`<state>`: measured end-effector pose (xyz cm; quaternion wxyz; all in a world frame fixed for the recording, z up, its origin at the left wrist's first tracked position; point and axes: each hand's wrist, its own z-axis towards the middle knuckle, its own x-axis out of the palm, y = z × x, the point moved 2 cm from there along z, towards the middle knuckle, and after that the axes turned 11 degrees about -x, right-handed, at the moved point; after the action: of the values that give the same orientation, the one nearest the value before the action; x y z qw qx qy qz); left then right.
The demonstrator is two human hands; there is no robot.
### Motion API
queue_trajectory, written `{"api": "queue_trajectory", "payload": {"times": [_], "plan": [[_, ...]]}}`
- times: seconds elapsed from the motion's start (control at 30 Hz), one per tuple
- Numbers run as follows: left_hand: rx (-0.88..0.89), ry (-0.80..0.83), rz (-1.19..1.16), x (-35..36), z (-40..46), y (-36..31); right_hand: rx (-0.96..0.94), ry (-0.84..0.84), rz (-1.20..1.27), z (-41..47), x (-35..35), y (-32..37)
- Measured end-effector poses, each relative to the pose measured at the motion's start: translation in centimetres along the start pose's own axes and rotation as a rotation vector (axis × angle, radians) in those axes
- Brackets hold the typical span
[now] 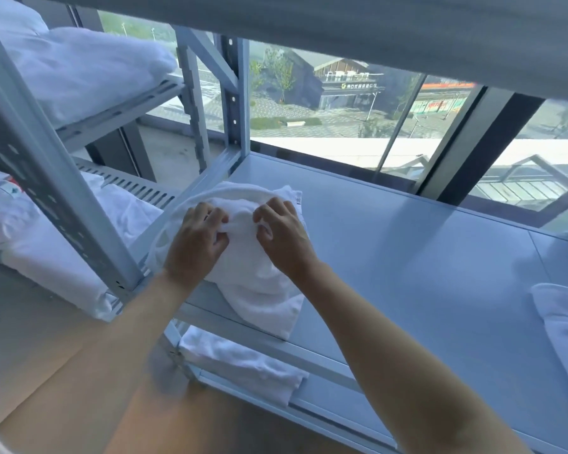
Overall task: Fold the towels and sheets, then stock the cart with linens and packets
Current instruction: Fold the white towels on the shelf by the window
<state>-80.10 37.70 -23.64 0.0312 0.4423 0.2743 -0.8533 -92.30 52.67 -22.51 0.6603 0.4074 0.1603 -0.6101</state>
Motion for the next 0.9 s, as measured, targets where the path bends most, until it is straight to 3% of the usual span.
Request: {"api": "queue_trajectory", "payload": {"times": [0.23,0.43,0.6,0.77,0.83,0.9], "plan": [[0.156,-0.145,-0.080,-2.5,3.7,-8.0,-0.091,-0.245,-0.110,0.9,-8.6,-0.3],[0.307,-0.157,-0.231,0.6,3.8,-17.0,-0.054,-0.352,-0.272,-4.1,-17.5,-3.1],[0.342,0.062,-0.308,7.5,-0.5,-22.9,0.112,-0.280,-0.362,-13.2,-21.7,-5.6],[0.483,0.433,-0.254,13.8,-7.1,-25.5,0.469,0.102,-0.397,-24.5,-21.4,-7.5],[0.438,0.444,-0.276,14.8,-8.0,-25.4,0.492,0.108,-0.396,-27.2,-21.9,-7.5],[0.347,0.413,-0.292,15.4,-7.8,-25.4,0.518,0.000,-0.409,-28.3,-22.9,-7.6]]}}
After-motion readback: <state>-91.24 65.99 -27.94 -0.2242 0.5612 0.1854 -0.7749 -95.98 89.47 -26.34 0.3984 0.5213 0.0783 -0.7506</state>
